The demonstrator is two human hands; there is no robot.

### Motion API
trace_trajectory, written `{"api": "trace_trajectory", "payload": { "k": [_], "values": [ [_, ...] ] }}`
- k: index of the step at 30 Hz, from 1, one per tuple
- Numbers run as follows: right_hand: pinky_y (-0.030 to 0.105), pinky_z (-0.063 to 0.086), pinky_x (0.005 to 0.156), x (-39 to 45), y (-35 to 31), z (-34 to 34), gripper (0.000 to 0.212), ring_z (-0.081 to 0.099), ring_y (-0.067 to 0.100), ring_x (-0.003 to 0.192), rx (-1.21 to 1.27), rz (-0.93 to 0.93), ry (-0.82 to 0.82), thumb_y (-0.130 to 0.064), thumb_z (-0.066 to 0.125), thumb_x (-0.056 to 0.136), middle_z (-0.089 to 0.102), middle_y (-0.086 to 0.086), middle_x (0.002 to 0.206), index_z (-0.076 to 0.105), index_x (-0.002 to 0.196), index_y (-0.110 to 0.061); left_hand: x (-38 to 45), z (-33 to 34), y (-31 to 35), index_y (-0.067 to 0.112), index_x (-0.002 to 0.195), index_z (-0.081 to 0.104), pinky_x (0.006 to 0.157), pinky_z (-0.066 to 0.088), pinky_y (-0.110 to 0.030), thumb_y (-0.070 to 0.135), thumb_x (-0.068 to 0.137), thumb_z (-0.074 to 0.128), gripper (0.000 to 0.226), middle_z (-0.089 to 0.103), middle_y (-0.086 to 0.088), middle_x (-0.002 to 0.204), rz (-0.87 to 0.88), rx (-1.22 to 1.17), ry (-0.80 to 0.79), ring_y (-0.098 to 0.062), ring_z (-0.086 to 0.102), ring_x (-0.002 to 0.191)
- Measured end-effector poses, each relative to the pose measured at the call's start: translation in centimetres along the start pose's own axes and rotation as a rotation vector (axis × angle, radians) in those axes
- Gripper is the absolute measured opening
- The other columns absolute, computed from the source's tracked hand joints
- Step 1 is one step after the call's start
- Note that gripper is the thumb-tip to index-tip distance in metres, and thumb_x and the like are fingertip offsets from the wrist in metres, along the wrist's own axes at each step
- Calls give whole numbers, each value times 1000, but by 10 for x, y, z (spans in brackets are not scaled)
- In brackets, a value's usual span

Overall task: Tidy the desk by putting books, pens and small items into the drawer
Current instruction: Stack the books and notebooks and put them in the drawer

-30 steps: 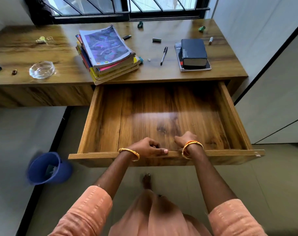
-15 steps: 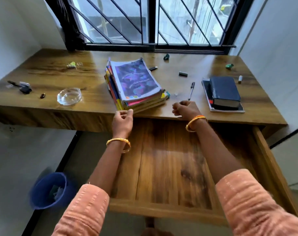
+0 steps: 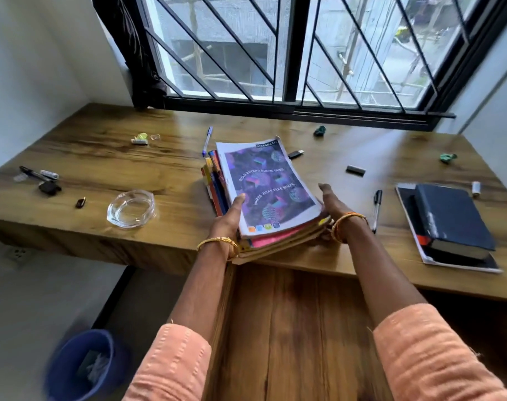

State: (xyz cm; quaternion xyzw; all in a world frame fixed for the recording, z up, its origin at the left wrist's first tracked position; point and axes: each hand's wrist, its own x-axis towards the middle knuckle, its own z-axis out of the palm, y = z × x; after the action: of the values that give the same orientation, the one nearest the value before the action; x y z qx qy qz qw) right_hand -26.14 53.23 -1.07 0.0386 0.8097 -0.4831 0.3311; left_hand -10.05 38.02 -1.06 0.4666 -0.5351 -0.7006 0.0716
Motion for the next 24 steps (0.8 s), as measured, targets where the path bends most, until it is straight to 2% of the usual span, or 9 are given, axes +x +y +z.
{"api": "trace_trajectory", "payload": {
  "k": [2, 4, 5, 8, 11, 13, 16, 20, 24],
  "values": [
    [30, 40, 54, -5, -12, 3, 81, 50, 26, 56, -34, 24, -59, -77, 32, 75, 54, 13, 65, 61, 75, -2, 5, -2, 4, 12, 102, 68, 49, 57, -27, 45, 83, 65, 39, 73, -8, 80, -24, -66, -102, -16, 69, 54],
    [23, 35, 49, -5, -14, -1, 67, 45, 21, 46, -50, 49, -104, -70, 37, 82, 49, 8, 50, 53, 64, -8, 8, -5, 8, 11, 108, 67, 78, 59, -39, 39, 81, 68, 39, 73, -12, 96, 5, -69, -166, -22, 70, 74],
    [21, 35, 48, -3, -14, -2, 64, 45, 20, 43, -49, 55, -119, -72, 40, 79, 49, 6, 45, 52, 61, -11, 8, -7, 10, 11, 107, 67, 83, 56, -43, 35, 82, 68, 35, 72, -12, 97, 17, -75, -182, -24, 69, 78],
    [20, 43, 49, -2, -11, -4, 68, 53, 20, 43, -54, 105, -172, -83, 50, 56, 55, 3, 53, 57, 66, -17, 4, -7, 12, 6, 103, 66, 79, 56, -45, 21, 83, 64, 25, 72, -16, 94, -3, -229, -313, -27, 70, 76],
    [27, 50, 63, 4, -6, -4, 74, 59, 22, 57, -13, 107, -236, -81, 63, 41, 60, 3, 64, 63, 81, -19, 3, -9, 9, 2, 122, 57, 88, 51, -49, 18, 78, 65, 48, 65, -22, 115, 12, -319, -344, -32, 67, 88],
    [35, 52, 77, -3, -6, -3, 77, 62, 24, 71, 15, 89, -283, -74, 70, 40, 63, 5, 75, 64, 93, -19, -2, -11, 12, 1, 124, 55, 78, 56, -42, 14, 82, 59, 45, 66, -21, 110, 77, -360, -335, -28, 70, 78],
    [46, 53, 83, -16, -9, -9, 69, 64, 29, 87, 88, 23, -319, -61, 75, 52, 62, 8, 87, 63, 100, -13, -9, -15, 18, 1, 122, 55, 80, 56, -41, 15, 76, 61, 48, 65, -21, 108, 166, -396, -361, -30, 68, 82],
    [29, 45, 74, -34, -10, -13, 52, 58, 20, 74, 268, -77, -431, -63, 64, 63, 63, 4, 77, 65, 82, -15, -28, -21, 19, 7, 113, 61, 82, 56, -44, 13, 82, 55, 32, 68, -18, 104, 284, -475, -407, -31, 69, 85],
    [52, 36, 105, -47, -8, -19, 75, 57, 33, 114, 431, -126, -455, -74, 54, 65, 66, 14, 117, 67, 113, -18, -60, -26, 18, 9, 112, 63, 87, 55, -46, 16, 81, 53, 34, 68, -17, 111, 363, -547, -460, -31, 69, 92]
  ]
}}
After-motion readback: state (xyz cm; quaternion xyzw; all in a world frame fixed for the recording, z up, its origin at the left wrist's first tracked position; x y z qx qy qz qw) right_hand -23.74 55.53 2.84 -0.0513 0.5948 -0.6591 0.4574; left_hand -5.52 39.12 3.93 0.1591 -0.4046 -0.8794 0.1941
